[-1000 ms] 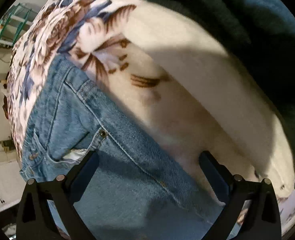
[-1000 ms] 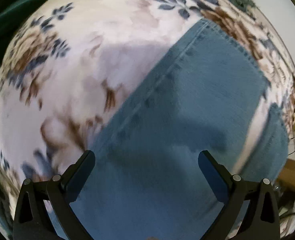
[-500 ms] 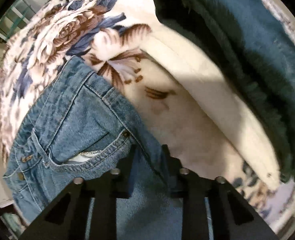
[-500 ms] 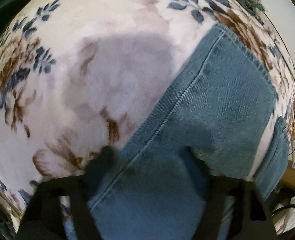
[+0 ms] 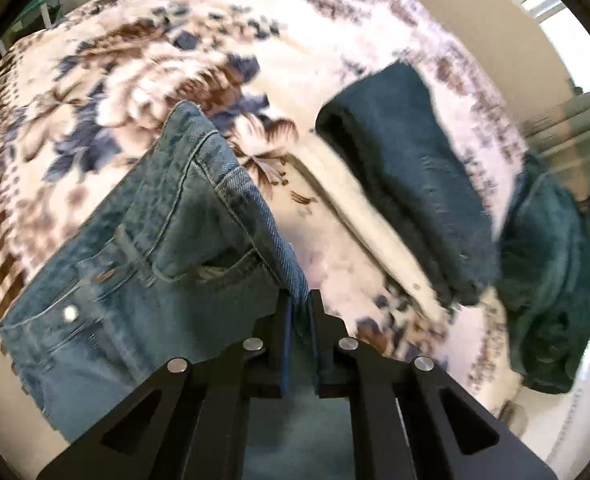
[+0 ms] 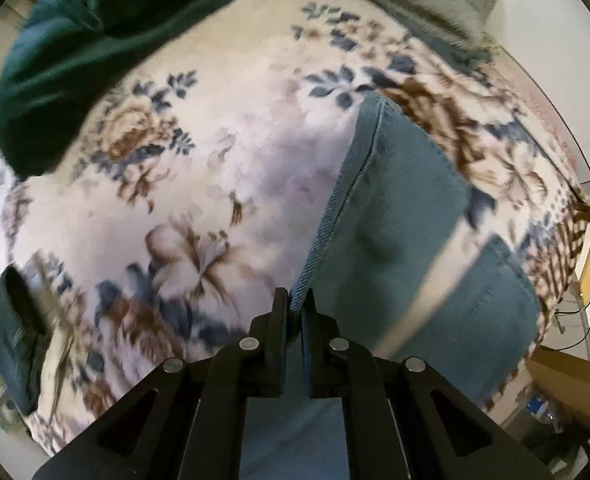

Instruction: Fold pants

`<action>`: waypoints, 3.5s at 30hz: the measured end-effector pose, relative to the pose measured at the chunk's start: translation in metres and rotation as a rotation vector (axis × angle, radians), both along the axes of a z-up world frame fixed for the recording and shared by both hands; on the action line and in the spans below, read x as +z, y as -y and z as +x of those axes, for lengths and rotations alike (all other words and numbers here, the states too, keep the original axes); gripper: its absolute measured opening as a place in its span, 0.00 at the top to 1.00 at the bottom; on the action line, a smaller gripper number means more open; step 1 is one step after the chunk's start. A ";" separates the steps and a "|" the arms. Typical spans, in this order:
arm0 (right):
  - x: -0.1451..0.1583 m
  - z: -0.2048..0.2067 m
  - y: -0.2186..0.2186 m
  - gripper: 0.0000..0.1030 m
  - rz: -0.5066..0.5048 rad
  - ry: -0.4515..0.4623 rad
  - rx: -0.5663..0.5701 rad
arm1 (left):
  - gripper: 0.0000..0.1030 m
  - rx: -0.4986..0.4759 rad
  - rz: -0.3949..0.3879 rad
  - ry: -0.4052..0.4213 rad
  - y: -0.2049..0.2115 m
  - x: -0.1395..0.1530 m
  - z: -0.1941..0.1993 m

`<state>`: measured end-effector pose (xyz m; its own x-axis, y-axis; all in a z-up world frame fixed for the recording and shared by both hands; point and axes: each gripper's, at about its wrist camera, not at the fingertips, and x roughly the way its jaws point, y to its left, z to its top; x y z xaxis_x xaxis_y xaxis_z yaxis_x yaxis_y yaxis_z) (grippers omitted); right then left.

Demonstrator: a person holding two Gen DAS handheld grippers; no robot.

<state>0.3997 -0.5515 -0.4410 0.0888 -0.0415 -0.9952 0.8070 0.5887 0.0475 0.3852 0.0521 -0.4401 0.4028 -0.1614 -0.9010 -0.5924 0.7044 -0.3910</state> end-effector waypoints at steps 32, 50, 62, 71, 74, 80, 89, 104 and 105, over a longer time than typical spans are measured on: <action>-0.045 -0.345 0.074 0.26 0.173 0.090 -0.031 | 0.22 -0.080 0.286 -0.201 0.070 -0.029 -0.179; -0.094 -0.216 0.168 0.86 -0.013 0.071 0.209 | 0.07 -0.920 0.603 -0.162 0.394 -0.123 -0.101; -0.076 -0.204 0.151 0.61 -0.044 -0.006 0.341 | 0.00 -0.769 0.358 -0.141 0.354 -0.163 -0.087; -0.010 -0.114 -0.005 0.39 0.211 0.124 0.668 | 0.00 -0.638 0.405 -0.107 0.253 -0.072 -0.077; -0.032 -0.056 -0.110 0.39 0.420 0.120 0.795 | 0.00 -0.546 0.528 -0.172 0.195 -0.058 -0.068; -0.102 0.024 -0.275 0.39 0.501 0.041 0.937 | 0.00 -0.449 0.587 -0.320 0.100 -0.093 -0.054; -0.182 0.048 -0.365 0.94 0.605 -0.186 0.922 | 0.00 -0.464 0.522 -0.360 0.072 -0.123 -0.038; -0.161 0.049 -0.354 0.94 0.526 -0.049 0.869 | 0.00 -0.505 0.487 -0.348 0.065 -0.121 -0.028; -0.158 0.047 -0.348 0.88 0.534 -0.022 0.829 | 0.00 -0.516 0.490 -0.335 0.068 -0.116 -0.028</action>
